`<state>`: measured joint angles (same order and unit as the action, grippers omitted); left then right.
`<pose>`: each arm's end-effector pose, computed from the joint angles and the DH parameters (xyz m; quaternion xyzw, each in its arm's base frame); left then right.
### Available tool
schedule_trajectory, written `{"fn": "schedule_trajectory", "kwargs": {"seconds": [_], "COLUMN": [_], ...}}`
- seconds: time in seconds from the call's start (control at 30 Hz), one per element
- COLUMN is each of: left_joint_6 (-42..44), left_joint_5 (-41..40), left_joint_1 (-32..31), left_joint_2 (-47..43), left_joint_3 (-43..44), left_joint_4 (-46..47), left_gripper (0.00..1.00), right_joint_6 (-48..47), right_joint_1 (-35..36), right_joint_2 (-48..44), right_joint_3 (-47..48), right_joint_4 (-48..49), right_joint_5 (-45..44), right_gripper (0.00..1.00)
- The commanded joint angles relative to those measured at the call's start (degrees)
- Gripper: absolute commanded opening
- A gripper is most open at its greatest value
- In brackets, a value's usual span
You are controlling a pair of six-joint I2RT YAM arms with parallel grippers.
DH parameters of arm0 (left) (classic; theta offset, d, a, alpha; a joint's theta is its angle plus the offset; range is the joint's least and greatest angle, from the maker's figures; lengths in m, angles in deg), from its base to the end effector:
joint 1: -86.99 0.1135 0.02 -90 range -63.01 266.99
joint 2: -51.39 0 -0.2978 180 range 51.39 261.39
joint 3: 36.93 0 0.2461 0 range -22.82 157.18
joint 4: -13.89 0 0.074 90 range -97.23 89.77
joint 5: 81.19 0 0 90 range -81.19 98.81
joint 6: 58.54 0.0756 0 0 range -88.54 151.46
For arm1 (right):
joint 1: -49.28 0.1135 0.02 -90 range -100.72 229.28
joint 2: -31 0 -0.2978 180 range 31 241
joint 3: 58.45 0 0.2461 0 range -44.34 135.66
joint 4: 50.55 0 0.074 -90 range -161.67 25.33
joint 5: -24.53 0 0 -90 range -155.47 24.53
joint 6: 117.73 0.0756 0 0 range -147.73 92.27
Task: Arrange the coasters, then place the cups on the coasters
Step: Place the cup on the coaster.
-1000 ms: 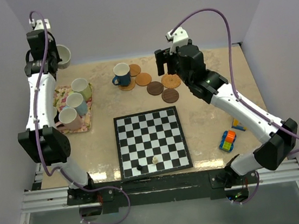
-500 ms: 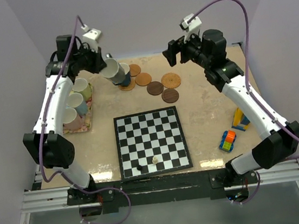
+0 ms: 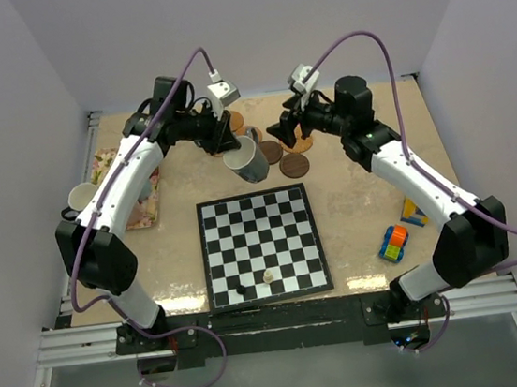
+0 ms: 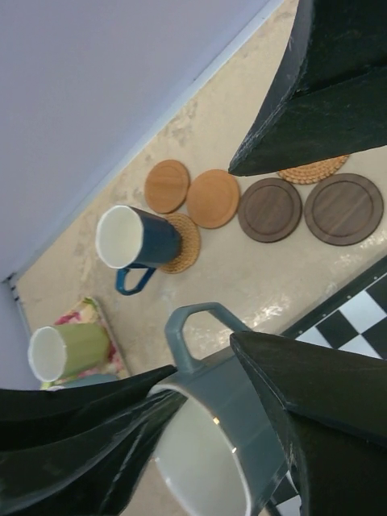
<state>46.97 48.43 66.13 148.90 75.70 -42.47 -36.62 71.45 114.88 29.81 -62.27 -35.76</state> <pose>0.3528 -0.1860 0.3858 0.4003 0.7705 -0.3265 0.3735 0.3305 0.1751 0.4106 -0.3575 0.6540 0.2650 0.6118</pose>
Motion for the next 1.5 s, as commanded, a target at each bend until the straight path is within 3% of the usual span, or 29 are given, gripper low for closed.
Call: {"fn": "schedule_trajectory", "kwargs": {"seconds": [0.0, 0.5, 0.93, 1.13, 1.27, 1.33, 1.37, 1.43, 1.47], "left_joint_6": [-1.71, -4.96, -6.89, -7.33, -7.51, -8.56, -9.43, -10.14, -11.54], "left_joint_5": [7.14, 11.09, 14.17, 14.96, 12.87, 10.24, 8.65, 7.5, 6.01], "left_joint_1": [-1.11, -2.96, -3.92, -4.62, -4.8, -4.8, -4.8, -4.71, -4.8], "left_joint_2": [-3.12, -4.79, -6.02, -6.64, -6.72, -6.81, -6.64, -6.29, -6.37], "left_joint_3": [-0.78, -3.69, -3.95, -4.74, -5.18, -5.01, -4.92, -4.65, -4.65], "left_joint_4": [6.55, 8.23, 9.02, 9.1, 8.58, 8.58, 8.58, 8.31, 8.66], "left_gripper": [0.0, 0.0, 0.0, 0.0, 0.0, 0.0, 0.0, 0.07, 0.2], "right_joint_6": [-6.49, -10.71, -14.49, -14.76, -13.97, -13.44, -13.27, -12.39, -11.6], "right_joint_1": [-0.11, 1.56, 4.28, 5.16, 5.86, 5.95, 5.95, 5.95, 5.95], "right_joint_2": [-3.37, -1.44, 0.06, -0.03, -0.03, 0.15, 0.23, 0.15, -0.37], "right_joint_3": [-2.87, -5.42, -5.77, -6.3, -6.3, -6.39, -6.21, -6.65, -7.43], "right_joint_4": [2.53, 2.62, 2.0, 3.14, 3.67, 4.02, 3.67, 4.46, 5.94], "right_joint_5": [2.53, 7.9, 7.2, 7.38, 6.15, 5.36, 5.01, 4.22, 3.6], "right_gripper": [0.81, 0.76, 0.72, 0.51, 0.23, 0.04, 0.0, 0.0, 0.0]}}
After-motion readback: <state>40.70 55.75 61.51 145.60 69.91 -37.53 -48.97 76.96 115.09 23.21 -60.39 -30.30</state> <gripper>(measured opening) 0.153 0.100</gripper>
